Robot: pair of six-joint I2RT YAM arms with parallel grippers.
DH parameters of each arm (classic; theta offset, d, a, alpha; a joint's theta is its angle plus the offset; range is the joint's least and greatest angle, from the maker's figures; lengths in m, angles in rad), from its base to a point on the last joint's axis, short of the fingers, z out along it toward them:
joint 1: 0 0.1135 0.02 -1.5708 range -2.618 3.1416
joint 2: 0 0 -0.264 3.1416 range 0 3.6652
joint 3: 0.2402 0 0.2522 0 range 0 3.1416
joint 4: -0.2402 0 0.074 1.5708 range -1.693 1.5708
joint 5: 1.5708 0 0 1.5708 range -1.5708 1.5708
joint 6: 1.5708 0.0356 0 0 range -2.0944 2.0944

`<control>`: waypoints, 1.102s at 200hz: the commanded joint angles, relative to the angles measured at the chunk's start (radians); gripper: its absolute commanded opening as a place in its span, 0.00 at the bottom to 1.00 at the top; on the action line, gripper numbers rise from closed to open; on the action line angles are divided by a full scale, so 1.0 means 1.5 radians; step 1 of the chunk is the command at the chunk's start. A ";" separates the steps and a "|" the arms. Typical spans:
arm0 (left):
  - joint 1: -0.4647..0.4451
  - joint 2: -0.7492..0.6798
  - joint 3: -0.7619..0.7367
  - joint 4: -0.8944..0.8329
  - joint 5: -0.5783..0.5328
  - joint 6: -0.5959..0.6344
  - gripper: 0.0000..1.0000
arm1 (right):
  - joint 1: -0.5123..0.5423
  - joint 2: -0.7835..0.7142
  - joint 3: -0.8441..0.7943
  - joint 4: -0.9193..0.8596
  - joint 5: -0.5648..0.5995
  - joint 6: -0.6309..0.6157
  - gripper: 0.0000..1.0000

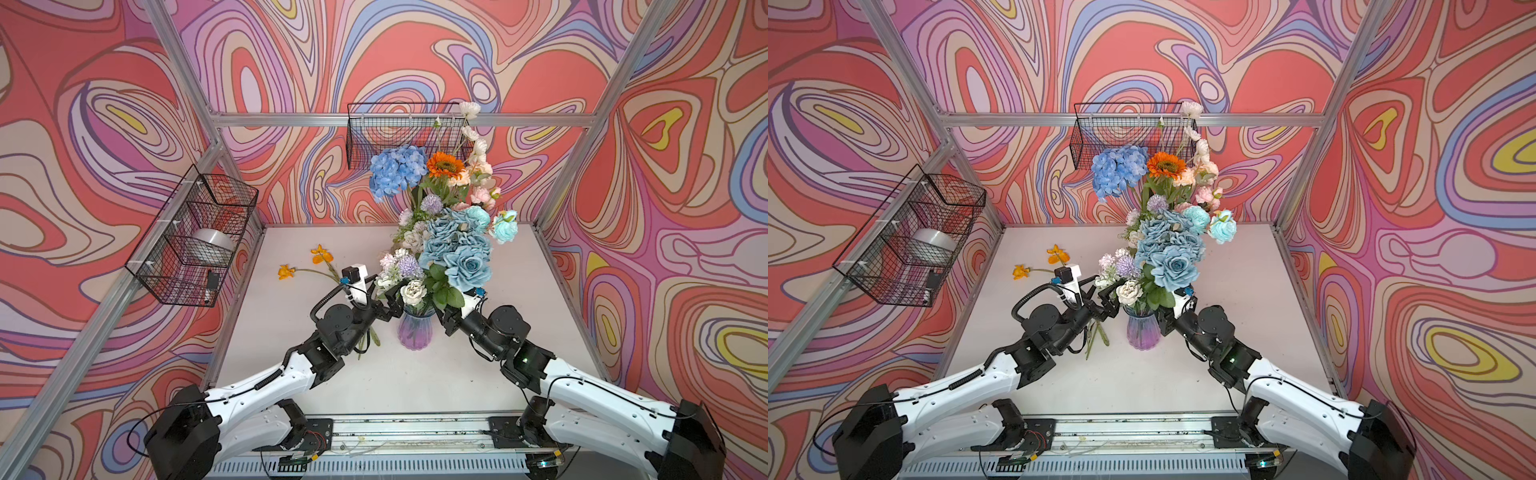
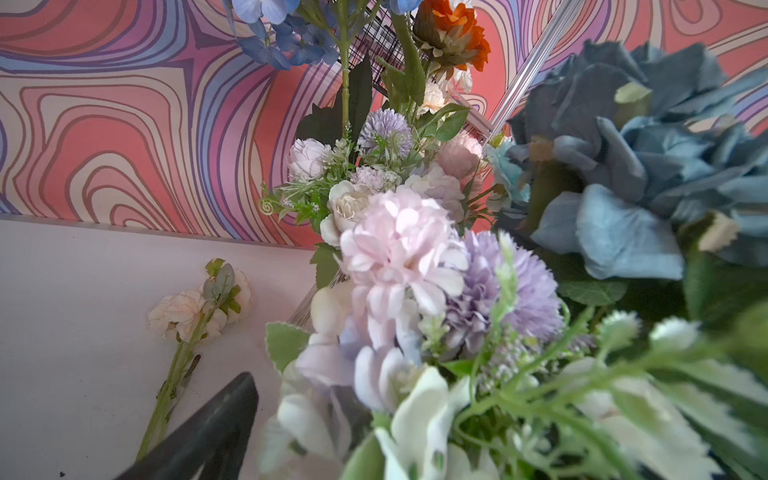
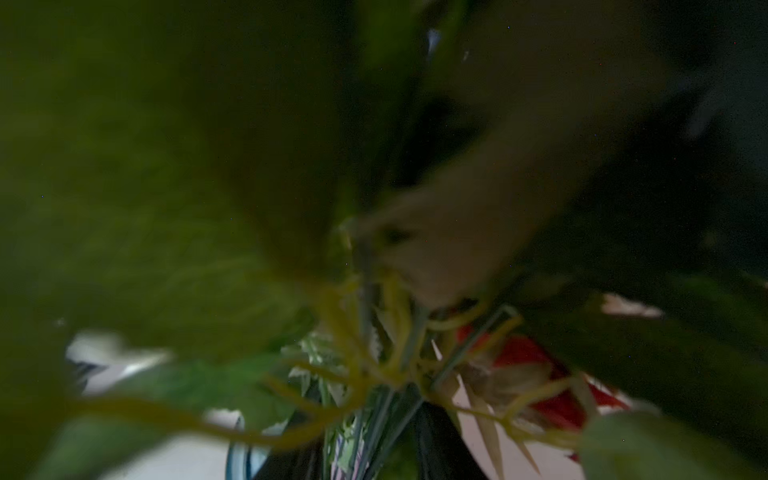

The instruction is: Arrange the flowers into the vase

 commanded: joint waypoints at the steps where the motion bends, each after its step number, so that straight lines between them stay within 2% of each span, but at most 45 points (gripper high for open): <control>1: 0.000 -0.019 -0.007 0.014 -0.007 -0.004 1.00 | -0.001 -0.021 0.031 -0.044 0.006 -0.005 0.40; 44: 0.007 -0.038 -0.007 -0.029 -0.018 0.002 1.00 | -0.001 -0.031 0.081 -0.166 0.033 -0.008 0.45; 59: 0.023 -0.049 0.000 -0.070 -0.012 -0.010 1.00 | 0.000 -0.030 0.099 -0.229 0.056 -0.014 0.50; 87: 0.081 -0.066 0.001 -0.114 0.046 -0.058 1.00 | 0.000 -0.035 0.101 -0.311 0.095 -0.012 0.58; 108: 0.105 -0.082 0.009 -0.158 0.083 -0.063 1.00 | -0.001 -0.049 0.090 -0.355 0.121 -0.011 0.63; 140: 0.106 -0.108 0.032 -0.249 0.115 -0.033 1.00 | -0.001 -0.090 0.052 -0.373 0.161 -0.007 0.81; 143: 0.106 -0.110 0.034 -0.259 0.115 -0.033 1.00 | -0.001 -0.095 0.050 -0.373 0.163 -0.007 0.89; 148: 0.106 -0.114 0.035 -0.272 0.114 -0.032 1.00 | -0.001 -0.103 0.045 -0.373 0.166 -0.006 0.91; 153: 0.108 -0.119 0.037 -0.284 0.111 -0.032 1.00 | -0.001 -0.114 0.039 -0.372 0.168 -0.007 0.91; 156: 0.107 -0.122 0.037 -0.290 0.108 -0.032 1.00 | -0.001 -0.120 0.036 -0.371 0.169 -0.006 0.97; 159: 0.107 -0.126 0.037 -0.297 0.106 -0.033 1.00 | 0.000 -0.125 0.033 -0.369 0.171 -0.007 0.98; 176: 0.107 -0.149 0.031 -0.326 0.074 -0.037 1.00 | -0.001 -0.154 0.022 -0.368 0.184 -0.007 0.98; 220: 0.139 -0.193 0.041 -0.457 -0.077 -0.078 1.00 | -0.001 -0.174 0.026 -0.364 0.253 -0.018 0.98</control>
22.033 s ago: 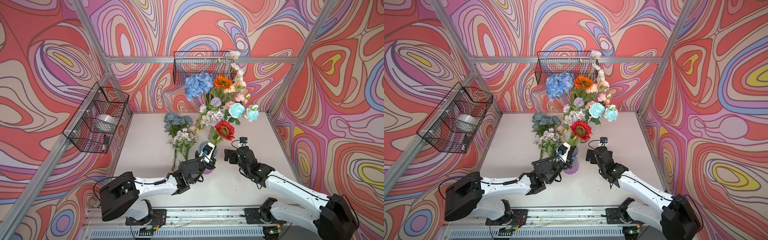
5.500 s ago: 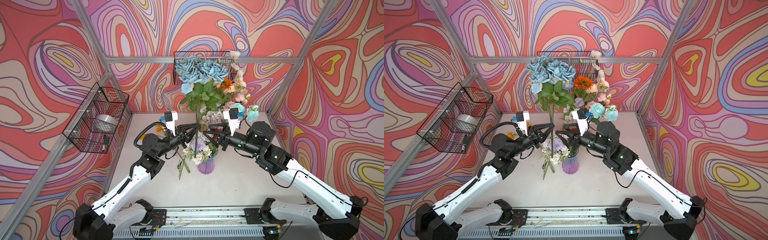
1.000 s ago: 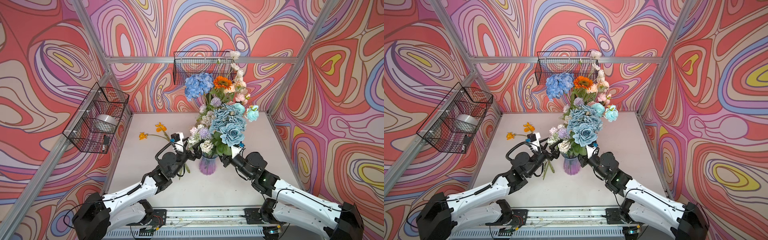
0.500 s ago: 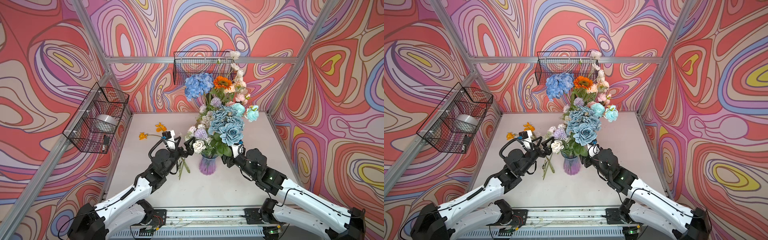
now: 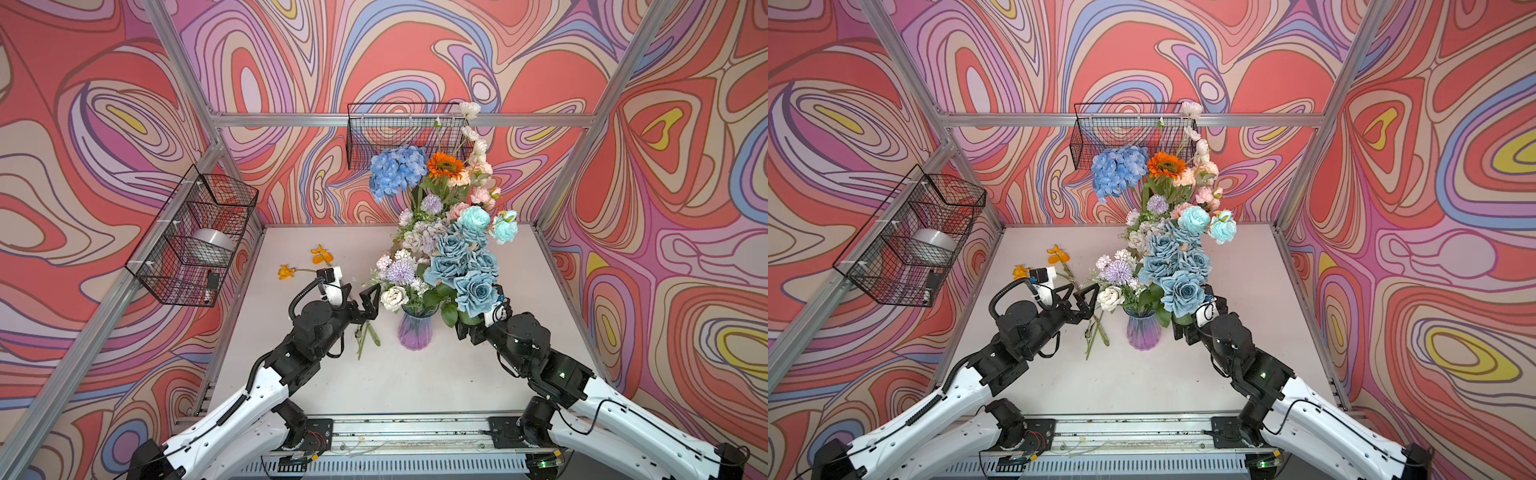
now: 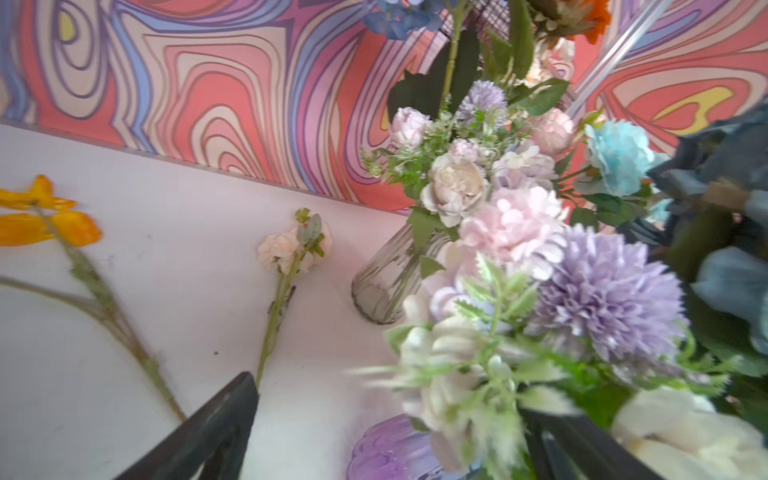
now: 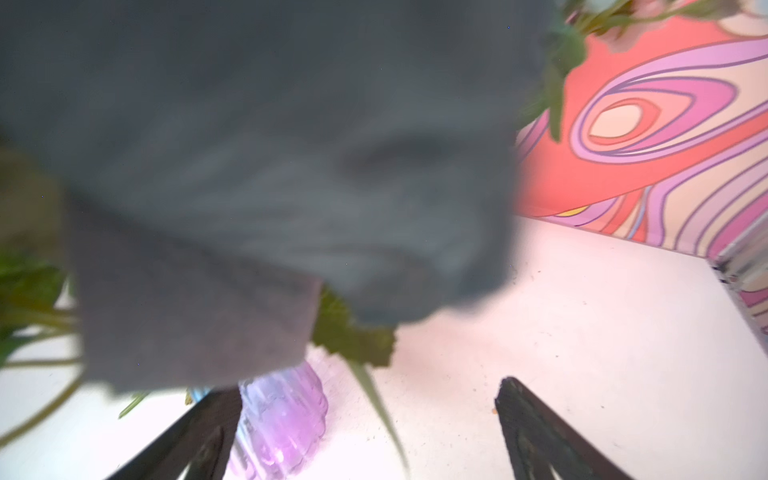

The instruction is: Arrange the flowers into the vase

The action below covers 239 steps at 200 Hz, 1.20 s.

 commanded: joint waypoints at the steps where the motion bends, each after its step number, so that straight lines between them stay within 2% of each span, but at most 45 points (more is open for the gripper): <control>1: 0.027 -0.012 0.026 -0.115 -0.103 -0.034 1.00 | -0.001 -0.004 -0.001 0.002 0.055 -0.009 0.99; 47: 0.160 0.039 0.020 -0.169 -0.024 -0.119 1.00 | -0.001 0.005 0.012 0.002 0.003 -0.021 0.98; 71: 0.214 0.098 -0.008 -0.131 0.040 -0.156 0.99 | -0.001 0.029 0.027 -0.048 0.055 -0.002 0.98; 119: 0.218 0.256 0.010 -0.058 0.120 -0.172 0.87 | -0.001 0.111 0.073 -0.117 0.166 0.014 0.98; 135: 0.217 0.301 0.018 -0.041 0.128 -0.173 0.84 | 0.000 0.135 0.090 -0.134 0.159 0.012 0.98; 155: 0.218 0.348 0.026 -0.018 0.127 -0.179 0.82 | 0.000 0.138 0.086 -0.116 0.111 -0.002 0.98; 168: 0.217 0.373 0.029 0.008 0.138 -0.184 0.80 | -0.001 0.137 0.081 -0.109 0.114 -0.003 0.98; 214: 0.217 0.448 0.055 0.048 0.146 -0.180 0.68 | -0.001 0.120 0.077 -0.115 0.251 0.008 0.98; 239: 0.217 0.489 0.070 0.062 0.150 -0.178 0.61 | -0.001 0.118 0.085 -0.094 0.279 -0.015 0.98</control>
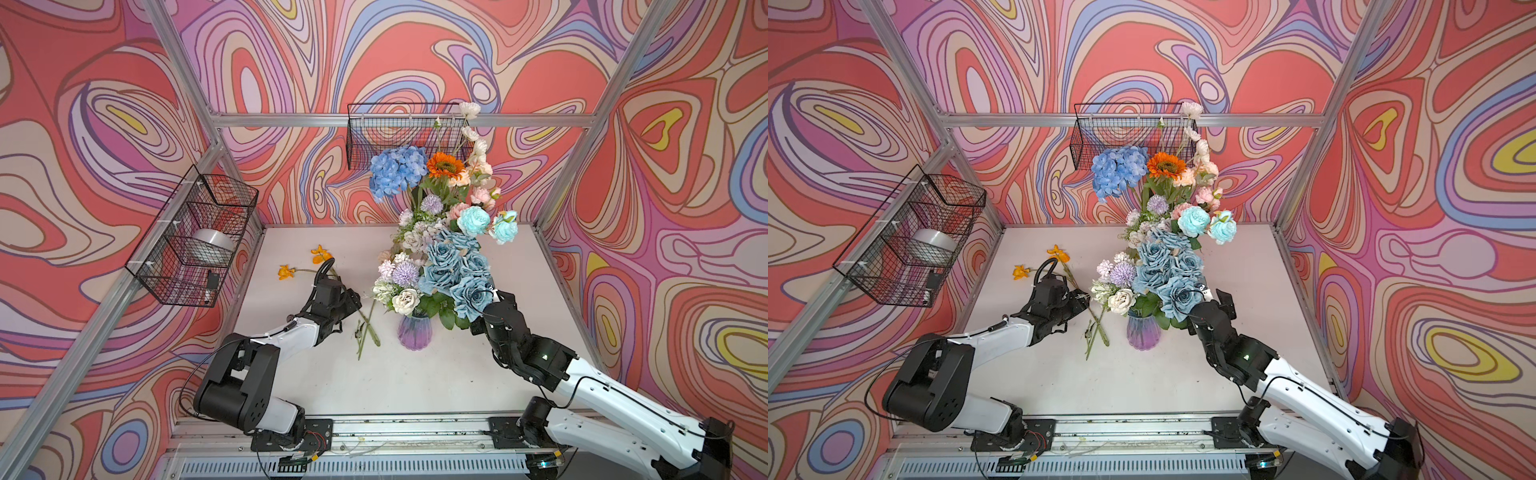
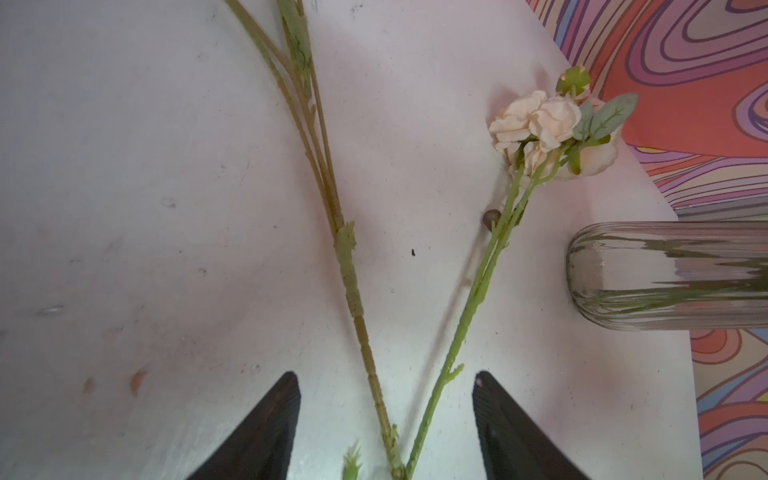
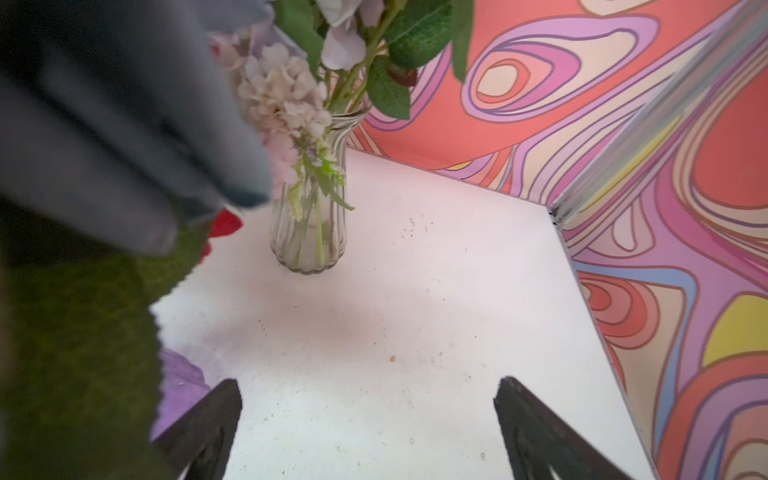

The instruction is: Arrange the flowers into the vase

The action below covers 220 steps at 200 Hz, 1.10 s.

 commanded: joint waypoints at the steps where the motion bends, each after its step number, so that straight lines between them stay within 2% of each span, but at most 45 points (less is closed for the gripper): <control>1: 0.002 0.035 0.025 0.032 0.008 -0.005 0.61 | -0.001 -0.008 0.009 0.013 0.063 -0.019 0.98; 33: 0.002 0.081 0.036 0.044 0.015 -0.011 0.57 | -0.001 0.012 0.008 0.066 0.115 -0.085 0.98; 47: 0.002 0.099 0.038 0.051 0.017 -0.013 0.53 | -0.001 0.019 0.007 0.085 0.105 -0.121 0.98; 72: 0.002 0.115 0.042 0.060 0.021 -0.014 0.39 | -0.001 0.004 0.013 0.087 0.012 -0.139 0.98; 97: 0.002 0.116 0.042 0.067 0.015 -0.010 0.18 | -0.001 -0.047 0.023 0.080 -0.156 -0.135 0.98; 114: 0.003 0.117 0.042 0.073 0.014 -0.006 0.08 | -0.001 -0.080 0.041 0.068 -0.209 -0.122 0.98; 133: 0.002 0.117 0.043 0.074 0.010 -0.006 0.06 | -0.001 -0.101 0.065 0.038 -0.228 -0.103 0.98; 143: 0.002 0.114 0.041 0.077 0.009 -0.007 0.00 | -0.001 -0.104 0.079 0.012 -0.230 -0.095 0.98; 178: 0.002 0.084 0.028 0.091 0.002 -0.008 0.00 | -0.001 -0.089 0.078 -0.049 -0.268 -0.061 0.98; 220: 0.002 -0.021 0.008 0.085 -0.010 0.006 0.00 | -0.001 -0.077 0.055 -0.071 -0.336 -0.019 0.98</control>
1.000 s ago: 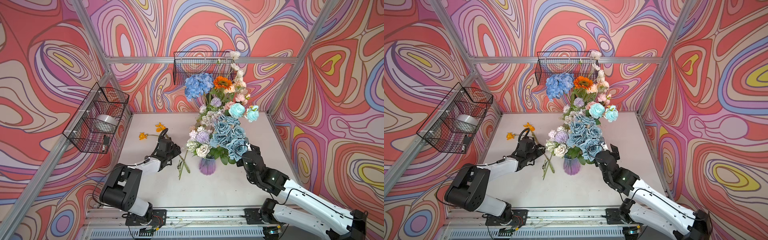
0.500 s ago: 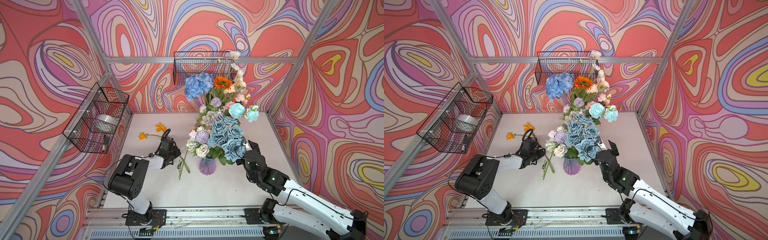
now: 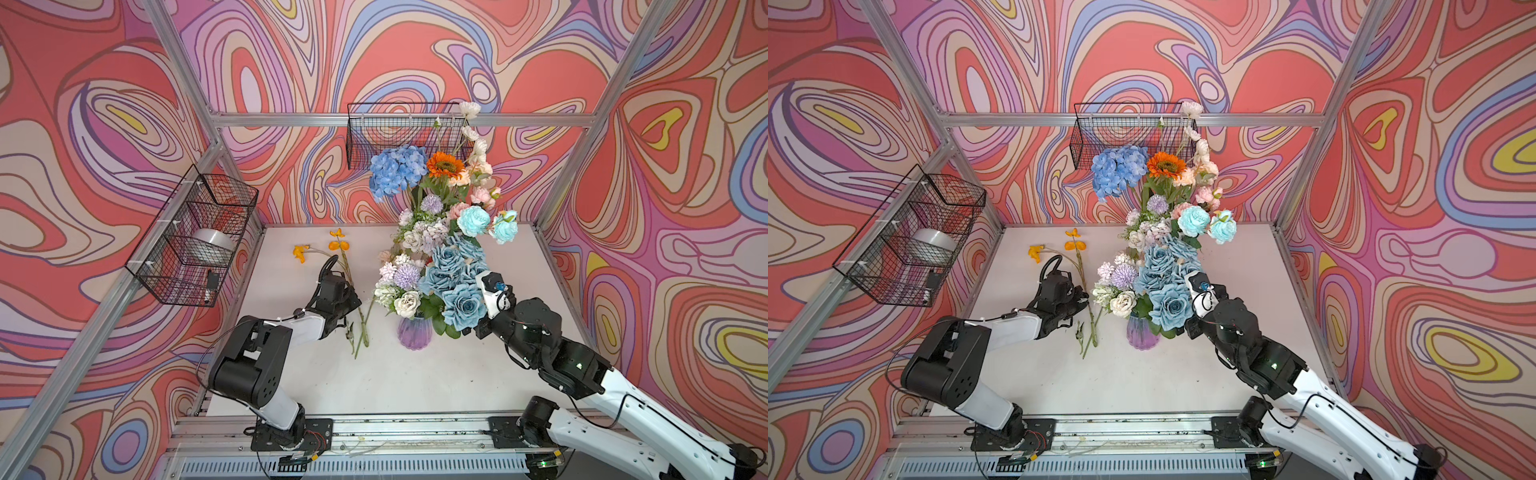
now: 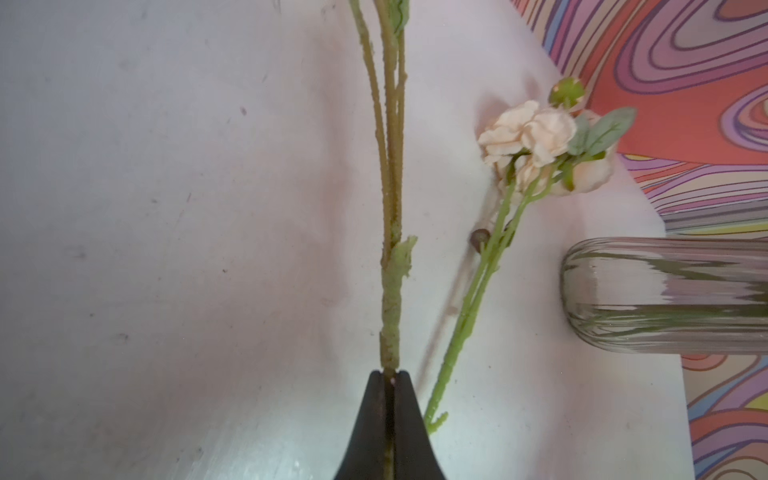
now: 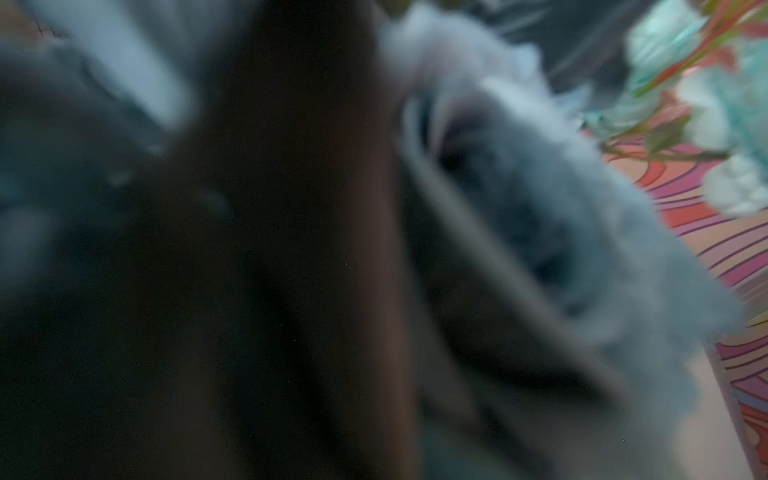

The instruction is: Arrange the flowers into the vase

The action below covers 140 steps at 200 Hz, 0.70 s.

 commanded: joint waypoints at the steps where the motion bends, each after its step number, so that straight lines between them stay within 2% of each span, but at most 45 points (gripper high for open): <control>1: 0.002 -0.075 -0.008 0.013 -0.019 0.011 0.00 | 0.000 0.000 -0.017 -0.034 -0.059 0.039 0.98; 27: 0.002 -0.152 -0.010 0.008 -0.018 0.020 0.00 | 0.000 0.000 -0.041 0.000 -0.096 0.042 0.98; 41: 0.002 -0.194 -0.010 0.006 -0.016 0.025 0.00 | 0.000 0.010 -0.034 -0.006 -0.092 0.042 0.98; 71: 0.002 -0.281 -0.006 -0.011 -0.013 0.041 0.00 | -0.001 0.026 0.020 -0.093 0.029 0.046 0.98; 84: 0.002 -0.315 -0.007 -0.016 -0.013 0.047 0.00 | 0.000 0.023 0.043 -0.131 0.047 0.049 0.98; 113: 0.000 -0.371 -0.015 0.006 -0.006 0.049 0.00 | 0.000 0.000 0.065 -0.179 -0.013 0.083 0.98; 140: -0.015 -0.393 -0.020 0.044 0.001 0.053 0.00 | 0.000 -0.011 0.072 -0.215 -0.105 0.118 0.97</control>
